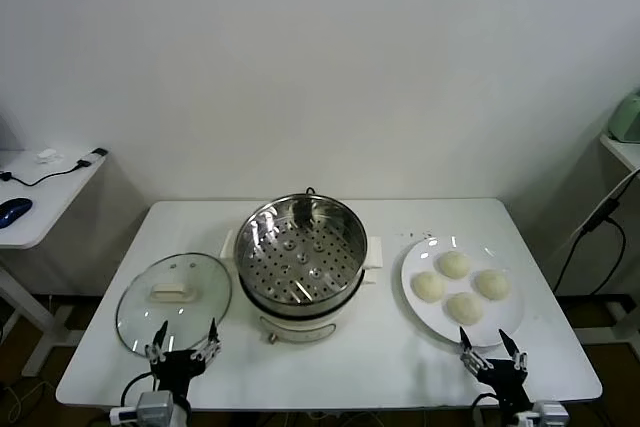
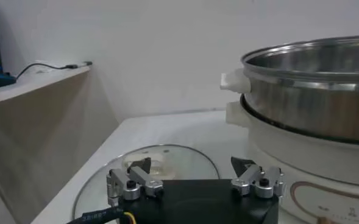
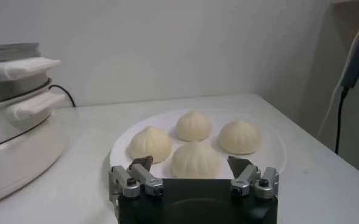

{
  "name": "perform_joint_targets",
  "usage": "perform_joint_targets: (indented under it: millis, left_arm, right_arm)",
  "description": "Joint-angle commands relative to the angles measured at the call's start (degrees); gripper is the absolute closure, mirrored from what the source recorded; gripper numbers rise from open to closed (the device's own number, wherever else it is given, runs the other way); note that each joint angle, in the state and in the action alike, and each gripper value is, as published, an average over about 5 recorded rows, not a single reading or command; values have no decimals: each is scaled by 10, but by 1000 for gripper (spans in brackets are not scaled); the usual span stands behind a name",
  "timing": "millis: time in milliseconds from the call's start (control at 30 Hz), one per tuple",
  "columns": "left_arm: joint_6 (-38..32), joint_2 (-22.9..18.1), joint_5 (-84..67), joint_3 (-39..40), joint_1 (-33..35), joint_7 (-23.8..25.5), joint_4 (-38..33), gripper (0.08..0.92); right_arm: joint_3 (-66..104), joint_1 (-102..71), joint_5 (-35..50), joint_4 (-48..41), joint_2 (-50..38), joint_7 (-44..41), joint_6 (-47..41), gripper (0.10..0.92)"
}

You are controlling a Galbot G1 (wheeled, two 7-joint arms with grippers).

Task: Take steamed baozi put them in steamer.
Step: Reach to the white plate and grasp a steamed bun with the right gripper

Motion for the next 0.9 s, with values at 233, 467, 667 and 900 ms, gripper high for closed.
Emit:
perform_joint_targets:
  millis: [233,467,667,900]
  left_arm:
    - [5,6,-21,2,-4,-2,-1,177]
    - [2,12,-28,2,-5,-2,-2,177]
    - [-2,12,-28,1,-2,-2,0,177]
    - [-9,10,-28,5,-2,0,8,177]
  right_arm:
    - [-13,263,7,-40,-154,14,-166,203]
    - [-262,533,-72,-175,-371,-186,-158,203]
    - [-678,886,-106,-265,-511,-480,-65,203]
    - [-1111,1264,-157,-390,-477,-708,95,203]
